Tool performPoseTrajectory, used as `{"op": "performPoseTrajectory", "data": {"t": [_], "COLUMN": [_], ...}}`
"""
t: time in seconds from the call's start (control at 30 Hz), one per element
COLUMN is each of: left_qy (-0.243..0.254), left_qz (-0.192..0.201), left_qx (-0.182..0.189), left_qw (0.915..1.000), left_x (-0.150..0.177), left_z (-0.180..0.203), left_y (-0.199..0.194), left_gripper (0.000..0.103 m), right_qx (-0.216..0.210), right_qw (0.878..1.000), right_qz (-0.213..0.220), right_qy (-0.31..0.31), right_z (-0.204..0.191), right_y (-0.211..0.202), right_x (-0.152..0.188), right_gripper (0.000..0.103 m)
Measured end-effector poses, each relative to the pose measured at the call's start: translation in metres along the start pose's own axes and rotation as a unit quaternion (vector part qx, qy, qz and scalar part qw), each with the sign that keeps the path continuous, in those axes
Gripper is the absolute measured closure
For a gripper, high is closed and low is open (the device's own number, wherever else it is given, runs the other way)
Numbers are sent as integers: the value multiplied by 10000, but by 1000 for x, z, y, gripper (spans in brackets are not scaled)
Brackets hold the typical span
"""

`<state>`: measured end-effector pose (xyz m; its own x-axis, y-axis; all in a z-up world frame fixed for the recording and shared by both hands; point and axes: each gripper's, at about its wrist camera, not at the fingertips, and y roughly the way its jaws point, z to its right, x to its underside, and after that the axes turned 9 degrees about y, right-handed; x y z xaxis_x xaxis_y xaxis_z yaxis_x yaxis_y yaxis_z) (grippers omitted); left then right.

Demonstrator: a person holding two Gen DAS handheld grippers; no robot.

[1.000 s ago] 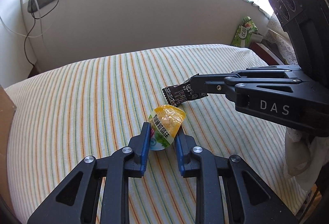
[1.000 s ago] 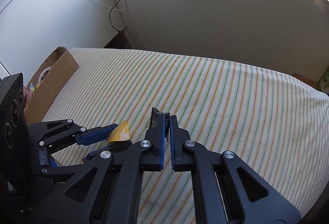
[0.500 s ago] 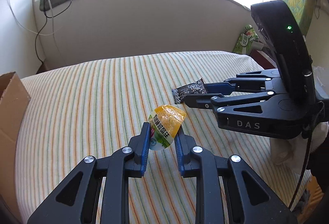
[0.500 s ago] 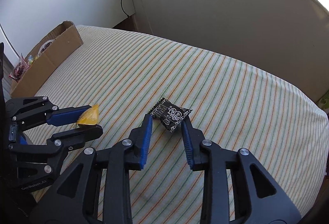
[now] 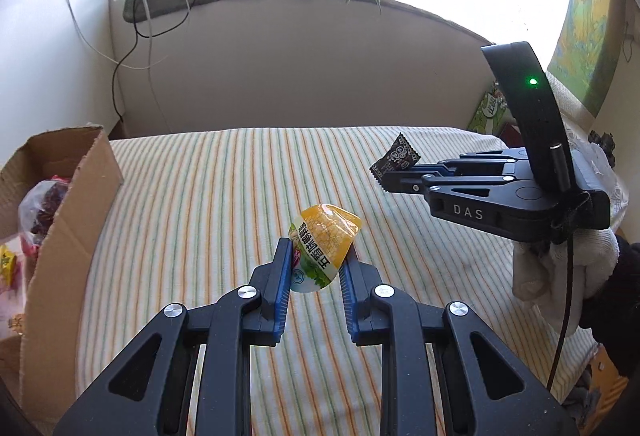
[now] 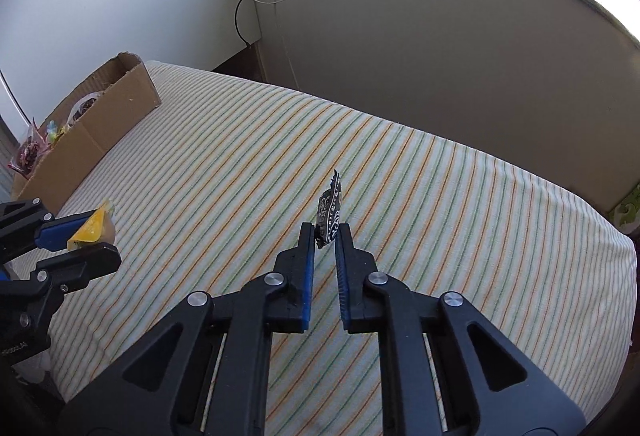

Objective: Organize snacks
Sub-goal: 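Carry the yellow candy and black wrapper into the box and open both grippers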

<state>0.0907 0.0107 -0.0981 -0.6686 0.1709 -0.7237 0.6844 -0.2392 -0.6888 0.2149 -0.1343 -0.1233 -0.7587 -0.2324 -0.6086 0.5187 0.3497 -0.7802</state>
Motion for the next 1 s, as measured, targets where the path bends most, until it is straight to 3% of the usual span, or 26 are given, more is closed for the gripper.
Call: {"op": "performPoseTrajectory", "data": {"t": [0.2, 0.47, 1.0], "left_qy": [-205, -405, -754], "left_qz": [285, 551, 773], "left_qx": [-284, -752, -1446], "left_qw": [9990, 9948, 9836], "left_x": [7, 21, 42], "left_z": [-29, -66, -141], "left_y": [-38, -86, -129], "left_gripper": [82, 82, 82], "right_qx": [-145, -320, -778], "right_qw": [9987, 9963, 9883], "right_qz": [315, 497, 496], "right_qy": [-380, -628, -1211], "right_z": [-44, -96, -211], "right_y": [-40, -62, -52], "right_x": [-11, -29, -62], "right_gripper": [93, 93, 93]}}
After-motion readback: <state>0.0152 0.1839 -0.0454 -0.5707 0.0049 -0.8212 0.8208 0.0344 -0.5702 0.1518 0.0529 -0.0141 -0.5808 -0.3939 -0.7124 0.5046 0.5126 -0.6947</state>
